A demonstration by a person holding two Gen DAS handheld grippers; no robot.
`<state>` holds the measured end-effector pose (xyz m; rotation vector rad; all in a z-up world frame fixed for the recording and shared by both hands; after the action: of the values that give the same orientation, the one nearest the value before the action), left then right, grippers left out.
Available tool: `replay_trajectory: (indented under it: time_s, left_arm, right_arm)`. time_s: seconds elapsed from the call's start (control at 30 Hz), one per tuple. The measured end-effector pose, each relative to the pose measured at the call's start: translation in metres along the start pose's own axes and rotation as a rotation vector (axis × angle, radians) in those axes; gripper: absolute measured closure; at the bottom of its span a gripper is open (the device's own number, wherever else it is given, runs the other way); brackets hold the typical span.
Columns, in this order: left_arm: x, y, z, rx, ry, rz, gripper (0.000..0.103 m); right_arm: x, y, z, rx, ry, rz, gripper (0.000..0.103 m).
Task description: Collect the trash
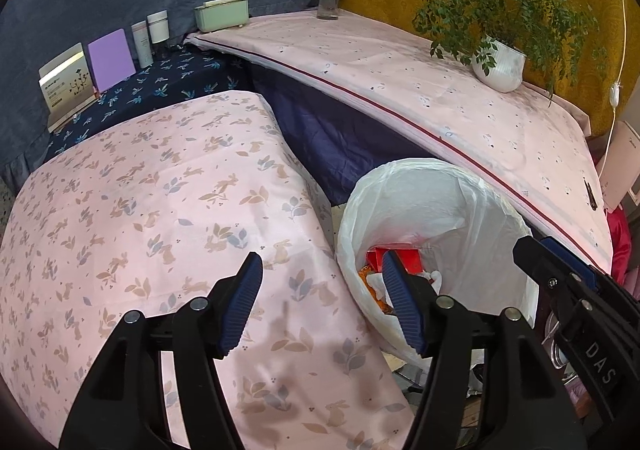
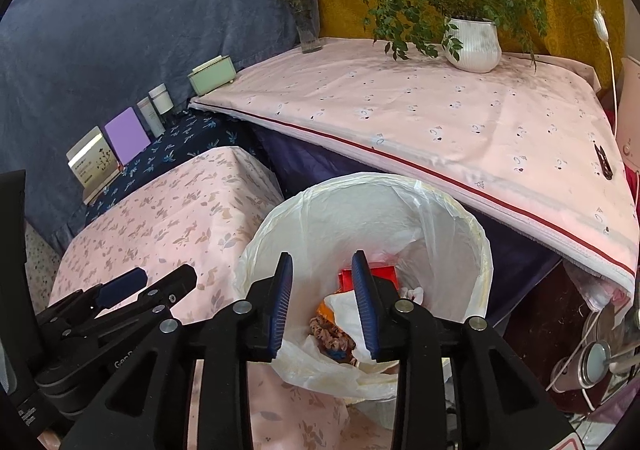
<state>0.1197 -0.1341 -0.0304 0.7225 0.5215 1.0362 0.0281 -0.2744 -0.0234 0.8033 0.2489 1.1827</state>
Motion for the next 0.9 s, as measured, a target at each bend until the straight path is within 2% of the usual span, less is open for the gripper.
replay_trajectory:
  time_s: [0.13, 0.23, 0.57, 0.9]
  left_arm:
    - [0.008, 0.005, -0.004, -0.012, 0.008, 0.014, 0.042]
    - [0.015, 0.010, -0.008, -0.016, 0.016, 0.023, 0.035]
    - [0.035, 0.028, -0.027, -0.035, 0.007, 0.065, 0.024]
    - [0.037, 0.037, -0.046, -0.029, -0.010, 0.090, 0.017]
  right_arm:
    - [0.007, 0.005, -0.002, 0.000, 0.026, -0.002, 0.060]
    - [0.012, 0.010, -0.005, -0.004, 0.041, -0.004, 0.050]
    - [0.026, 0.025, -0.027, 0.004, 0.128, -0.070, 0.033]
    - [0.032, 0.034, -0.045, 0.011, 0.176, -0.124, 0.029]
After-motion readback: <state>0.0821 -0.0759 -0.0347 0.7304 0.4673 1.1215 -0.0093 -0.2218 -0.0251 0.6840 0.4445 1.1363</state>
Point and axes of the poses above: each gripper's, at about its wrist camera, not at the fingertips, and y roughly against the way its jaws point, x to its left, z to its top, the point moved 1 cm from there along -y, roughly the way its jaws point, and after that the axes turned 1 degree about z, right-handed, at the moved point
